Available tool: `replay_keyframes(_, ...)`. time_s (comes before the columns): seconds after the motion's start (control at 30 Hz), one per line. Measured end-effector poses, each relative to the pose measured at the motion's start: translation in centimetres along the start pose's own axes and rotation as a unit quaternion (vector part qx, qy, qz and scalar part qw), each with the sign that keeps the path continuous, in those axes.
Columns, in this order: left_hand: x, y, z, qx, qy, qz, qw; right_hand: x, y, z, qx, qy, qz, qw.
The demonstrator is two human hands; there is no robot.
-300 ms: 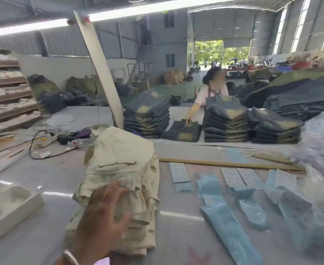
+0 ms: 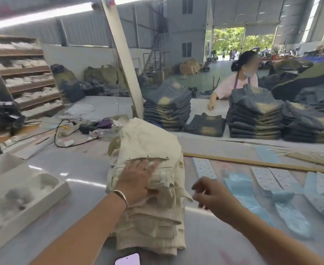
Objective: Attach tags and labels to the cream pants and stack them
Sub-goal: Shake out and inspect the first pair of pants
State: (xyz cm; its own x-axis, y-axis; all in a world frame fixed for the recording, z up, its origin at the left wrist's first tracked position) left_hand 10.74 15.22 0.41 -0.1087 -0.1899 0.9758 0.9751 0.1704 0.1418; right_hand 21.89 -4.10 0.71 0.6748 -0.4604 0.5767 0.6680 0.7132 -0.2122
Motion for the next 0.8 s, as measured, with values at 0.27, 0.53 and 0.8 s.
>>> replay_keyframes(0.27, 2.0, 0.2, 4.3, 0.06, -0.368, -0.154, 0.915, -3.7, 11.3, 5.0, -0.293, 0.301, 0.134, 0.898)
replay_keyframes(0.53, 3.4, -0.7, 2.1, -0.08, -0.357, -0.194, 0.91, -3.1, 14.8, 10.4, -0.204, -0.04, -0.001, 0.978)
replay_keyframes(0.8, 2.7, -5.6, 6.0, 0.12, -0.346, -0.34, 0.866, -1.2, 13.6, 18.2, -0.001, -0.348, -0.093, 0.933)
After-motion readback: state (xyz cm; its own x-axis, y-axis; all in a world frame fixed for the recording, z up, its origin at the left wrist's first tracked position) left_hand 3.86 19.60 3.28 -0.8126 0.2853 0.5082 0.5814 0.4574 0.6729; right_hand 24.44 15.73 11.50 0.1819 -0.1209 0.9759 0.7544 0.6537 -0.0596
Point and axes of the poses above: each hand's wrist, its own y-axis towards the middle knuckle, its own x-axis out of the back of the hand, z = x × y, the point moved 6 cm from there along y, towards the middle knuckle, and after that the axes turned 15 degrees about -x, right-handed, at the moved point
